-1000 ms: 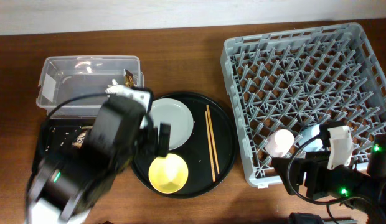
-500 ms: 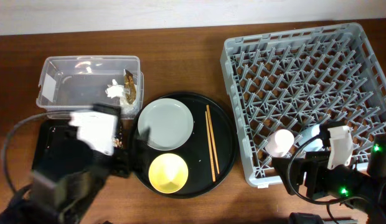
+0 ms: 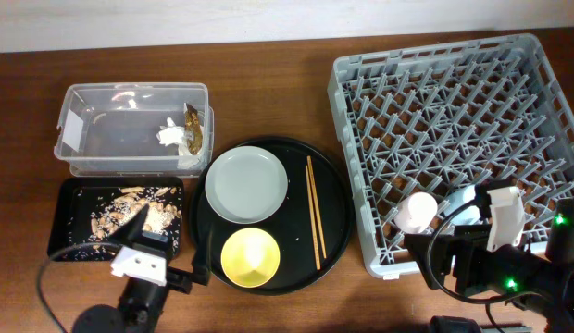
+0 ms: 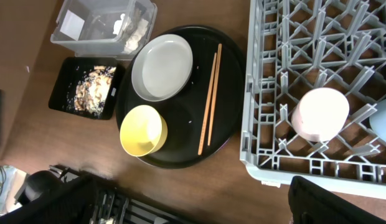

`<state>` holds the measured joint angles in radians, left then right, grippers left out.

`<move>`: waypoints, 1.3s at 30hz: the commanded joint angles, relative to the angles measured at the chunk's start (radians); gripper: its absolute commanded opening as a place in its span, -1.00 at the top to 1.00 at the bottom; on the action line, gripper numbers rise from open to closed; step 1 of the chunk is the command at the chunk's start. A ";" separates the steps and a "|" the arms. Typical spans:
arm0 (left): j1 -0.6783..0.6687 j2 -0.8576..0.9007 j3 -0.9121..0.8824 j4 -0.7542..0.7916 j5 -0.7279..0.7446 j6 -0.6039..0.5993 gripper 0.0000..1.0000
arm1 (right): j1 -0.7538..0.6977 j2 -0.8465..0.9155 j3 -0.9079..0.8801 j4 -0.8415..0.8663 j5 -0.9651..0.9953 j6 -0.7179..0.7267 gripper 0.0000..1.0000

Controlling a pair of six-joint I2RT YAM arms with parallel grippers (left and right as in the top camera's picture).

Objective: Sort waste into correct bins and load items into the dishwasher rack

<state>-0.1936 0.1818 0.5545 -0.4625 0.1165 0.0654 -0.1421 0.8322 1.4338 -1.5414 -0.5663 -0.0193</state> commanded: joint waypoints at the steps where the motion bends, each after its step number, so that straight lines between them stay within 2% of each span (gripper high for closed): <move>1: 0.007 -0.139 -0.175 0.083 0.022 0.022 -0.99 | 0.006 0.001 -0.001 0.000 0.002 0.000 -0.97; 8: 0.007 -0.177 -0.466 0.359 0.028 0.014 -0.99 | 0.006 0.001 -0.001 0.000 0.002 0.000 -0.97; 10: 0.007 -0.177 -0.550 0.443 0.082 0.015 -0.99 | 0.006 0.001 -0.001 0.000 0.002 0.000 -0.97; 14: 0.008 -0.177 -0.545 0.401 0.097 0.015 -0.99 | 0.006 0.001 -0.001 0.000 0.002 0.000 -0.96; 34: 0.008 -0.176 -0.545 0.402 0.097 0.015 -0.99 | 0.006 0.001 -0.001 0.007 0.004 0.001 -0.97; 39: 0.008 -0.176 -0.545 0.402 0.097 0.015 -0.99 | 0.006 0.002 -0.001 0.052 -0.078 0.000 -0.99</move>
<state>-0.1928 0.0139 0.0113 -0.0559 0.1925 0.0715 -0.1421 0.8326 1.4338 -1.4910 -0.5861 -0.0196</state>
